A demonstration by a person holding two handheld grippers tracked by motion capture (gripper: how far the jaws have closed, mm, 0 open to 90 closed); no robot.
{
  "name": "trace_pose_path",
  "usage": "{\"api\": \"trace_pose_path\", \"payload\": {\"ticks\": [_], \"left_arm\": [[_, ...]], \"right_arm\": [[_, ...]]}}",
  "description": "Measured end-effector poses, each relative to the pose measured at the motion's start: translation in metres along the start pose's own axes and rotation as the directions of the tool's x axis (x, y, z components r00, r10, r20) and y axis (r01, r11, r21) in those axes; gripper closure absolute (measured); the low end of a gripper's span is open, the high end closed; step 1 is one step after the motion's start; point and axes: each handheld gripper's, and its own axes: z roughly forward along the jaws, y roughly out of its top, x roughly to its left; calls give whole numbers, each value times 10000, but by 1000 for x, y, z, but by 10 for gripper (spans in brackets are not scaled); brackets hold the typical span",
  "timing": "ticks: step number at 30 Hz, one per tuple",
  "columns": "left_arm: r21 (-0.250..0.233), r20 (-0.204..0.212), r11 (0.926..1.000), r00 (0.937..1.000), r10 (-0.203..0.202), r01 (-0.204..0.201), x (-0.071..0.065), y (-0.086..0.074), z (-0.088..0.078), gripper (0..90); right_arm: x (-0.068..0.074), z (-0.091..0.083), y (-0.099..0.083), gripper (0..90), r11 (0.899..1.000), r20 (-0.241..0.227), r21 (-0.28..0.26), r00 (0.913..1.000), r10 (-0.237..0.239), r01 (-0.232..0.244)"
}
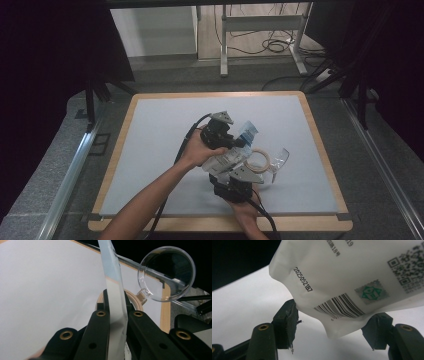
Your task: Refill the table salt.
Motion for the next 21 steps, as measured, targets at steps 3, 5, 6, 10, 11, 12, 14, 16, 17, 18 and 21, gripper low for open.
{"api": "trace_pose_path", "payload": {"ticks": [3, 5, 6, 10, 11, 12, 14, 16, 17, 18, 21], "left_arm": [[105, -44, 9999, 10000, 36, -36, -3, 4, 3, 900], [302, -134, 9995, 9999, 55, -51, -4, 5, 5, 900], [424, -103, 9991, 9999, 15, -11, -4, 6, 6, 900], [678, -79, 9977, 10000, 51, -46, -4, 10, 10, 900], [727, -41, 9973, 10000, 55, -52, -4, 11, 10, 900], [828, -46, 9965, 9999, 129, -125, -3, 13, 10, 900], [909, -53, 9957, 9999, 160, -155, -4, 15, 11, 900], [1032, -77, 9944, 9997, 222, -213, -5, 17, 12, 900], [1115, -104, 9933, 9995, 310, -297, -5, 17, 12, 900], [1156, -117, 9928, 9994, 327, -312, -6, 18, 12, 900], [1133, -42, 9931, 9996, 293, -287, -6, 19, 12, 900]], "right_arm": [[0, 0, 1, 365, 9999, 41, -129, 10000, 85, -85], [0, 0, 1, 365, 9997, 55, -146, 9998, 193, -192], [0, 0, 0, 365, 9995, 12, -151, 9996, 281, -281], [1, 1, 0, 365, 9988, 54, -218, 9990, 433, -431], [1, 1, 0, 365, 9988, 77, -271, 9991, 415, -413], [1, 0, 0, 365, 9985, 99, -321, 9989, 450, -446], [2, 0, 1, 365, 9981, 145, -406, 9988, 471, -465], [2, 1, 1, 365, 9976, 151, -464, 9985, 523, -515], [2, 1, 1, 365, 9973, 135, -471, 9983, 566, -559], [2, 1, 2, 366, 9971, 127, -484, 9982, 587, -580], [2, 0, 2, 366, 9970, 171, -550, 9983, 563, -553]]}}
